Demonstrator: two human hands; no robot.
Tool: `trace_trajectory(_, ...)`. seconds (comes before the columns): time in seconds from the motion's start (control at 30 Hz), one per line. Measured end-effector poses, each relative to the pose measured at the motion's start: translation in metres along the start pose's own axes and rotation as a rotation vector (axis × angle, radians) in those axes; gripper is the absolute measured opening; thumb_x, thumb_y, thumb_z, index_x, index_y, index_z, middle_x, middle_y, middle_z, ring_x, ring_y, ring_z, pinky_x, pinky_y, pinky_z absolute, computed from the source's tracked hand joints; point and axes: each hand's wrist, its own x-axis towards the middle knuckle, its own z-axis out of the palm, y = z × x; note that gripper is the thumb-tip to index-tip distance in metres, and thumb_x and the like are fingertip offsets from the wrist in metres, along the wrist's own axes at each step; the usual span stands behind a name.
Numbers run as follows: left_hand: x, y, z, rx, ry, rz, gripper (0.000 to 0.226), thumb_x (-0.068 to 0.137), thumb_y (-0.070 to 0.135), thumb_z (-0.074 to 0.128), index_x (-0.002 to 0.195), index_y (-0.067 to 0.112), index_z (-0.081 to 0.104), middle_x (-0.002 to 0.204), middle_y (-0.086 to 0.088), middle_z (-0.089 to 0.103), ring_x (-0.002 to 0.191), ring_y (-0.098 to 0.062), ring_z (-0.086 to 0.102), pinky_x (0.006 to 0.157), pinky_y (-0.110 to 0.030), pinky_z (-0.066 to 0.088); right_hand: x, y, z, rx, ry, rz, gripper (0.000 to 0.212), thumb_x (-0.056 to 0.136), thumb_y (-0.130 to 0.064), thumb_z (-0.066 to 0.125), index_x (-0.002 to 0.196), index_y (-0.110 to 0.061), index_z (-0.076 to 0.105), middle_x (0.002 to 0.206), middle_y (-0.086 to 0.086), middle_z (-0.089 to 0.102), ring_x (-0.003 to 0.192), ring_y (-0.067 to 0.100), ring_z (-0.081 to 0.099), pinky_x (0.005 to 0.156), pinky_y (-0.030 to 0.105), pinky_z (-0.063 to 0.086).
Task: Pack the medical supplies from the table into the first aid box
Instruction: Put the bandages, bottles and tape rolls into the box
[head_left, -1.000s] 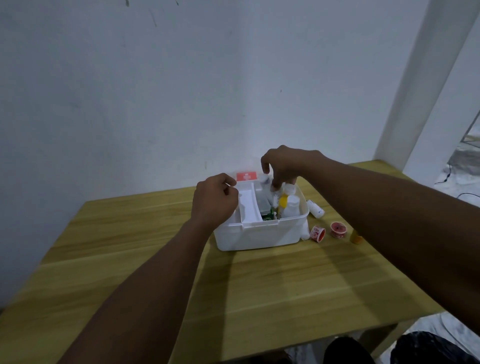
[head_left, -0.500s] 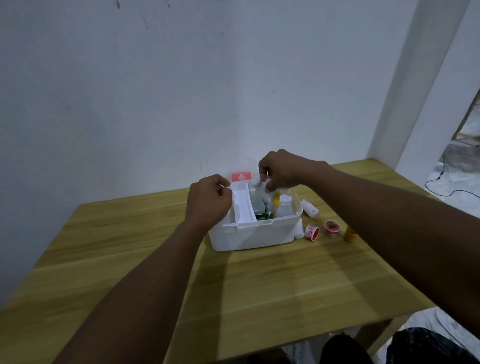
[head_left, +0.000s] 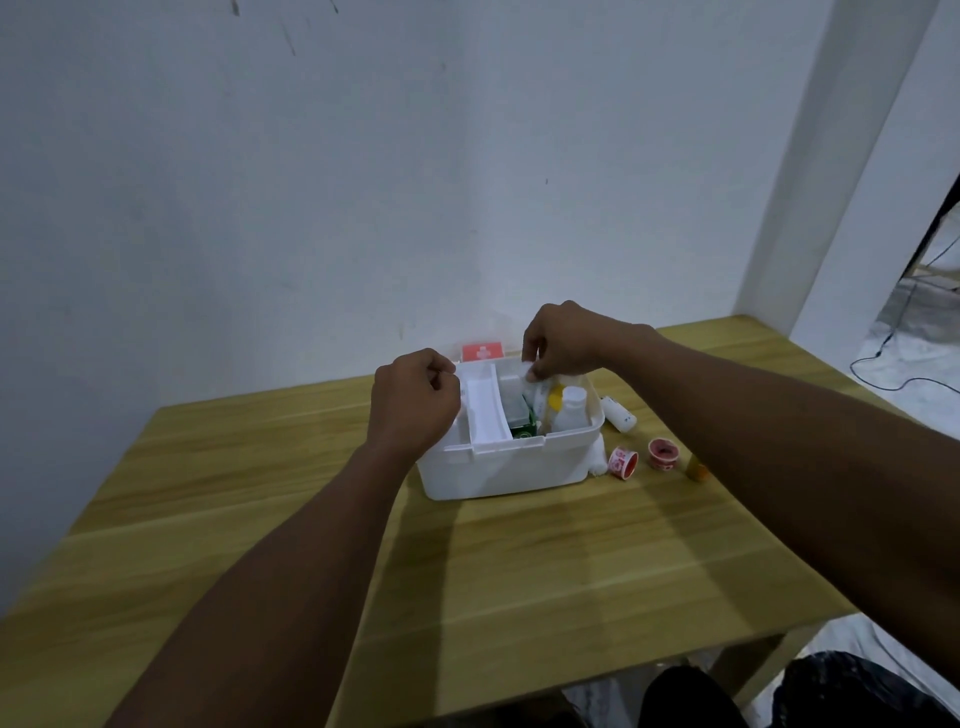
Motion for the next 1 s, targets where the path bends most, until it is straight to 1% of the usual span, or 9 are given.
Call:
trace_trajectory(0.07,-0.001,0.000,-0.001,0.008,0.005,0.003,0.021,0.085,0.011,0.055,0.092,0.013,0.075,0.066,0.010,0.064,0.065,-0.004,0.061,0.067,-0.022,0.050,-0.001,0.000,-0.004,0.049,0.009,-0.003,0.025,0.079,-0.030,0.081,0.100,-0.017,0.075,0.096,0.003,0.071,0.085,0.021,0.070,0.070,0.030,0.058)
trace_trajectory(0.17,-0.002,-0.001,-0.004,0.024,0.015,0.000,0.021,0.084,0.012,0.055,0.091,0.012,0.075,0.063,0.008,0.064,0.064,-0.006,0.062,0.067,-0.023,0.051,-0.003,-0.002,-0.009,0.086,0.001,-0.023,0.017,0.082,-0.020,0.078,0.099,-0.019,0.077,0.098,0.006,0.073,0.086,0.022,0.070,0.074,0.033,0.060)
trace_trajectory(0.3,-0.002,-0.005,-0.008,0.027,0.019,-0.024,0.019,0.084,0.012,0.055,0.088,0.014,0.074,0.059,0.012,0.061,0.062,-0.003,0.059,0.062,-0.013,0.043,-0.005,-0.012,-0.003,0.107,0.015,-0.046,0.015,0.083,-0.014,0.077,0.098,-0.016,0.079,0.094,0.005,0.073,0.083,0.024,0.069,0.080,0.037,0.061)
trace_trajectory(0.37,-0.002,-0.007,-0.009,0.032,0.019,-0.017,0.019,0.084,0.012,0.055,0.089,0.013,0.074,0.060,0.013,0.060,0.062,-0.003,0.059,0.062,-0.011,0.041,-0.005,-0.015,0.000,0.113,0.020,-0.046,0.015,0.083,-0.012,0.076,0.098,-0.015,0.079,0.095,0.006,0.073,0.081,0.021,0.066,0.079,0.036,0.060)
trace_trajectory(0.53,0.000,-0.013,-0.014,0.056,0.020,-0.015,0.020,0.084,0.012,0.055,0.090,0.012,0.074,0.063,0.010,0.063,0.066,-0.008,0.062,0.068,-0.022,0.048,-0.005,-0.017,-0.006,0.133,0.002,-0.052,0.021,0.087,-0.009,0.064,0.099,-0.016,0.080,0.095,0.004,0.073,0.087,0.024,0.070,0.076,0.032,0.060)
trace_trajectory(0.63,0.001,-0.016,-0.017,0.073,0.028,-0.007,0.021,0.084,0.011,0.055,0.091,0.012,0.075,0.065,0.010,0.063,0.068,-0.009,0.061,0.068,-0.022,0.045,-0.007,-0.017,-0.012,0.184,-0.086,-0.040,0.028,0.091,-0.005,0.056,0.104,-0.014,0.079,0.091,0.004,0.071,0.081,0.022,0.067,0.070,0.029,0.059)
trace_trajectory(0.73,0.001,-0.017,-0.018,0.075,0.026,-0.010,0.020,0.085,0.011,0.055,0.092,0.012,0.074,0.065,0.011,0.061,0.068,-0.008,0.060,0.066,-0.018,0.041,-0.006,-0.016,-0.020,0.259,-0.123,-0.019,0.029,0.093,-0.003,0.054,0.109,-0.012,0.076,0.100,0.009,0.070,0.089,0.022,0.068,0.077,0.033,0.061)
trace_trajectory(0.87,0.001,-0.019,-0.017,0.063,0.031,-0.013,0.021,0.084,0.010,0.055,0.092,0.012,0.074,0.065,0.011,0.062,0.065,-0.002,0.058,0.063,-0.010,0.039,-0.009,-0.014,-0.026,0.251,-0.213,0.016,0.033,0.093,-0.002,0.053,0.112,-0.014,0.076,0.112,0.006,0.072,0.101,0.019,0.068,0.087,0.038,0.060)
trace_trajectory(1.0,0.001,-0.017,-0.016,0.061,0.024,-0.021,0.022,0.083,0.011,0.054,0.092,0.014,0.074,0.062,0.010,0.061,0.063,-0.003,0.057,0.061,-0.013,0.040,-0.016,-0.015,-0.029,0.237,-0.243,0.046,0.039,0.091,-0.001,0.050,0.115,-0.019,0.076,0.118,0.002,0.070,0.106,0.018,0.065,0.092,0.042,0.058)
